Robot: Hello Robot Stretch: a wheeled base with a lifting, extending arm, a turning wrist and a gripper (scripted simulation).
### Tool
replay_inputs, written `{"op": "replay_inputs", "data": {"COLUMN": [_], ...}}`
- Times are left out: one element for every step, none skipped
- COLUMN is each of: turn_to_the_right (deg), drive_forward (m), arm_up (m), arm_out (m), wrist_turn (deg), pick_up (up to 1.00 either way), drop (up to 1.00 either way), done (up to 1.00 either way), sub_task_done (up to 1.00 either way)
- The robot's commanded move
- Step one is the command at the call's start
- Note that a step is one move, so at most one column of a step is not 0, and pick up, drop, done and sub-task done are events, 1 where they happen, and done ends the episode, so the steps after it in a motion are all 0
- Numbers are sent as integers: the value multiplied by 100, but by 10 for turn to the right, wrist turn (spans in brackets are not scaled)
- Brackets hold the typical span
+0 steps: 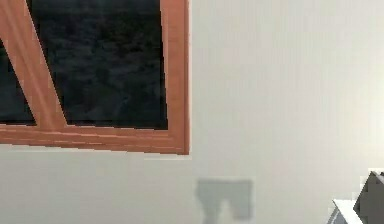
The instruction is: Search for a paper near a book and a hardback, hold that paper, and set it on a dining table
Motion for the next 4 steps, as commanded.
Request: {"op": "replay_inputs", "data": {"turn_to_the_right": [-30, 390, 0, 0], "drive_forward": [0, 0, 45, 0], "arm_up": [0, 0, 0, 50], "arm_out": [0, 0, 0, 0], "wrist_turn": [0, 0, 0, 0], "pick_up": [0, 0, 0, 0], "drop": [0, 0, 0, 0], "done": [0, 0, 0, 0], "sub_task_done": [0, 0, 0, 0]}}
